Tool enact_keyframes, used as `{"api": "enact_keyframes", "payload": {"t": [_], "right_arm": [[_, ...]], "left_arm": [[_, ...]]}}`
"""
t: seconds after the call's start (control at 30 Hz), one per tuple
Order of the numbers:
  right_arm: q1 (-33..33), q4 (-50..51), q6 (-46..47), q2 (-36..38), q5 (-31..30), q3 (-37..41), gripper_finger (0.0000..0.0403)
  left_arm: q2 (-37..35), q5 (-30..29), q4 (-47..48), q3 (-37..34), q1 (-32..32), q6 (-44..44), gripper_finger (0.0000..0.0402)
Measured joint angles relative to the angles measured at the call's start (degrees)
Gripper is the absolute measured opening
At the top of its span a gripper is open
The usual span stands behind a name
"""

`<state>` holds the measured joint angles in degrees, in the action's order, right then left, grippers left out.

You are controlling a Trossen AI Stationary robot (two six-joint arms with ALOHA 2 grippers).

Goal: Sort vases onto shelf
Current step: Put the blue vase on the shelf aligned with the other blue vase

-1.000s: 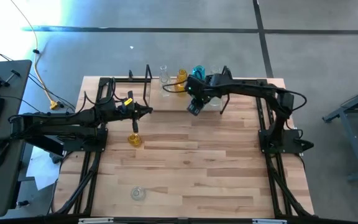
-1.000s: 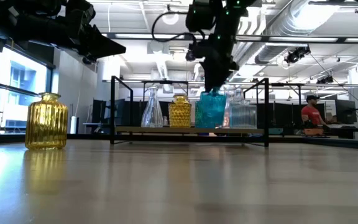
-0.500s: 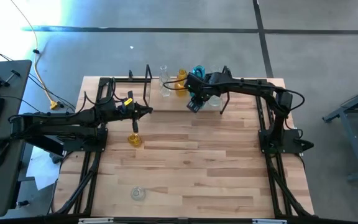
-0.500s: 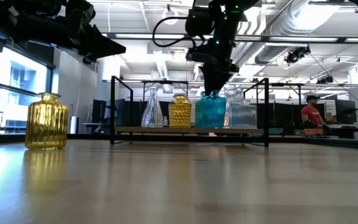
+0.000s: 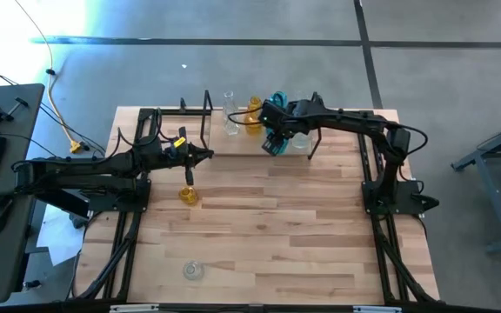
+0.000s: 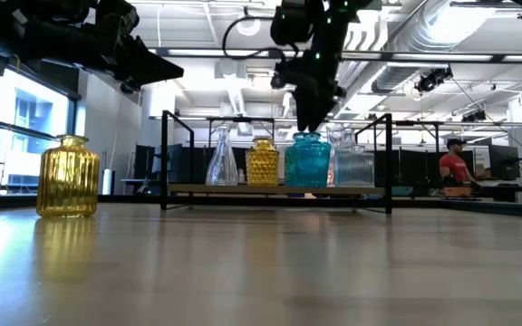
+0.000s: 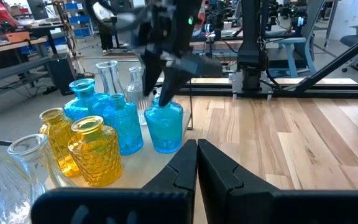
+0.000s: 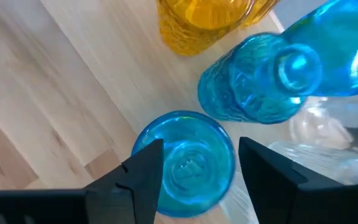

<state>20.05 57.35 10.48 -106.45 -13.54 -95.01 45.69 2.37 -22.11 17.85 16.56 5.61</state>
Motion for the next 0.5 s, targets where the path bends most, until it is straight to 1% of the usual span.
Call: {"api": "enact_keyframes", "payload": {"t": [0.13, 0.23, 0.33, 0.4, 0.5], "right_arm": [[-1.4, 6.5, -1.9, 0.4, -2.3, -5.9, 0.0181], [-2.8, 9.9, -2.2, 0.5, -1.9, -7.8, 0.0155], [-4.3, 11.4, -2.9, 0.5, -0.4, -6.6, 0.0107], [-5.3, 10.5, -3.1, 0.4, 0.6, -3.9, 0.0068], [-6.6, 8.1, -3.1, 0.3, 0.3, 0.3, 0.0015]], "left_arm": [[0.0, 0.0, 0.0, 0.0, 0.0, 0.0, 0.0005], [0.0, 0.0, 0.0, 0.0, 0.0, 0.0, 0.0005], [0.0, 0.0, 0.0, 0.0, 0.0, 0.0, 0.0005], [0.0, 0.0, 0.0, 0.0, 0.0, 0.0, 0.0005], [0.0, 0.0, 0.0, 0.0, 0.0, 0.0, 0.0005]]}}
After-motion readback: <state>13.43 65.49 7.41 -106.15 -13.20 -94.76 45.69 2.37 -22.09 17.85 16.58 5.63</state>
